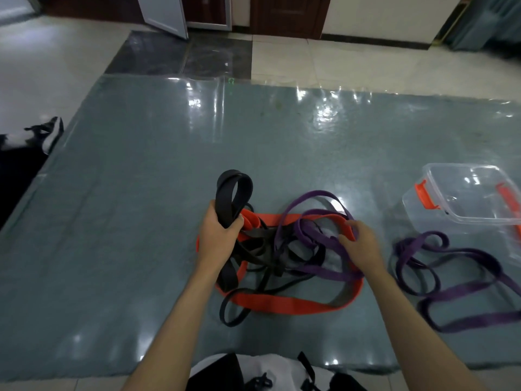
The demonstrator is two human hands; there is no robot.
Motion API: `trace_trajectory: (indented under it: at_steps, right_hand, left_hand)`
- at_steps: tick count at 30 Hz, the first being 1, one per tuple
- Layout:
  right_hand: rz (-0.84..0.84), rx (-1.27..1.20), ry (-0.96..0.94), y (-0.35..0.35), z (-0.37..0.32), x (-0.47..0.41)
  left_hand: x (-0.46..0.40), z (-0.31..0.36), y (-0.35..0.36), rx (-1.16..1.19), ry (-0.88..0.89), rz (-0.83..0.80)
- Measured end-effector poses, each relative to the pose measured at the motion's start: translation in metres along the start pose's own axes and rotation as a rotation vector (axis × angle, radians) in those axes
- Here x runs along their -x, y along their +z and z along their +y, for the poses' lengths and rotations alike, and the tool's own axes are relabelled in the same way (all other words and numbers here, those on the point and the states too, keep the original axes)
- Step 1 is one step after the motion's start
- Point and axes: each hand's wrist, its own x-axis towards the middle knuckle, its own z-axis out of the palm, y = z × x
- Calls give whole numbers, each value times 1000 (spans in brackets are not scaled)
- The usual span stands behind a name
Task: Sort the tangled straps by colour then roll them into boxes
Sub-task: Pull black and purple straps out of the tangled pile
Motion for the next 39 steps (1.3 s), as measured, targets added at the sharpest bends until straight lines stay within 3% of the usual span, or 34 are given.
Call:
trace_trajectory:
  at_steps: [3, 10, 12, 17, 22, 25, 30, 34, 39]
  right_hand:
    - [-149, -23, -98, 15, -18, -5]
    - [-395, 253, -152, 52, -22, -30]
    - [-337, 286, -187, 58, -23, -32]
    - [30, 327, -373, 58, -20, -32]
    - [-89, 633, -365, 66, -19, -21]
    - [-104, 663, -361, 76, -28, -3]
    - [-87, 377, -279, 66, -49, 8]
    - [-120, -360, -141, 14, -81, 17]
    - [210, -667, -36, -44, -62, 10]
  left_hand:
    - [-8, 2, 4, -10, -2, -8]
    - [-31, -4, 11, -32, -41, -1]
    - [-36, -8, 14, -34, -61, -2]
    - [-46, -12, 15, -5, -90, 28]
    - [-47, -12, 19, 3, -104, 18]
    - [-41, -8, 21, 2, -92, -6]
    - [-24, -3, 14, -4, -35, -20]
    - [-8, 1, 10, -10, -10, 5]
    - [11, 6, 7, 20, 30, 31]
